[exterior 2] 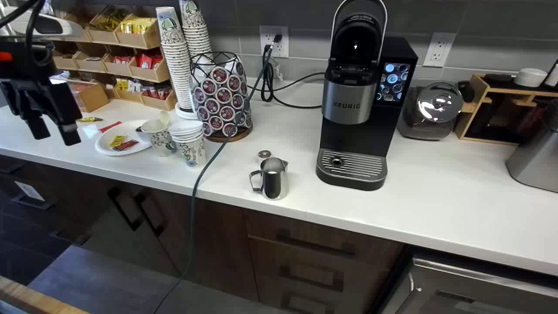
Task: Pick up the coffee pod from the kitchen counter and put it in the silver milk jar
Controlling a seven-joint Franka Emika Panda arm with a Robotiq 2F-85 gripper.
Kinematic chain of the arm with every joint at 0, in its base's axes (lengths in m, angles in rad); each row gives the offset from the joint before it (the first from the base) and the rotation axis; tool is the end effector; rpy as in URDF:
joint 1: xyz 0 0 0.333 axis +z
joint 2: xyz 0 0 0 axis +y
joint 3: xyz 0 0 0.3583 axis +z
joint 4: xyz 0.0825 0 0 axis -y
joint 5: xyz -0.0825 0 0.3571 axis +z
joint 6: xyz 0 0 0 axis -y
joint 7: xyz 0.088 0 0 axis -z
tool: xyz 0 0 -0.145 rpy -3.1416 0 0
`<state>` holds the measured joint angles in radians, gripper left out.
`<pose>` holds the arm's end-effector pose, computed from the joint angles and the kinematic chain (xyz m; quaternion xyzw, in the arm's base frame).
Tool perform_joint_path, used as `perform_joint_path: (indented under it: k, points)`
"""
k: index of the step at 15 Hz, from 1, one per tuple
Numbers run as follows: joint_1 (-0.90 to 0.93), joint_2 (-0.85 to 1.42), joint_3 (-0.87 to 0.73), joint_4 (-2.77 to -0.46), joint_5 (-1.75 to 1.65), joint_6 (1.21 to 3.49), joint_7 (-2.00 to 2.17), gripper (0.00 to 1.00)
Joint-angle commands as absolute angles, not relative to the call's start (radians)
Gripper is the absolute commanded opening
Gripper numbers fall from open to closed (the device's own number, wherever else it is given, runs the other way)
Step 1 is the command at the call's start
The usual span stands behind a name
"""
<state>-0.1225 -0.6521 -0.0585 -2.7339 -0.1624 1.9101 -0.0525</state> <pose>0.2555 -0.0639 0.4076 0.9945 -0.0229 -0.0910 0.0465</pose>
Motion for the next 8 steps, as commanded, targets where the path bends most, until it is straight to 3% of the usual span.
perform_joint_path:
  k: [1, 8]
  points:
    - [-0.115, -0.652, -0.066, -2.733, -0.166, 1.908, -0.048, 1.00]
    - [-0.134, -0.647, -0.059, -2.724, -0.166, 1.925, 0.004, 1.00]
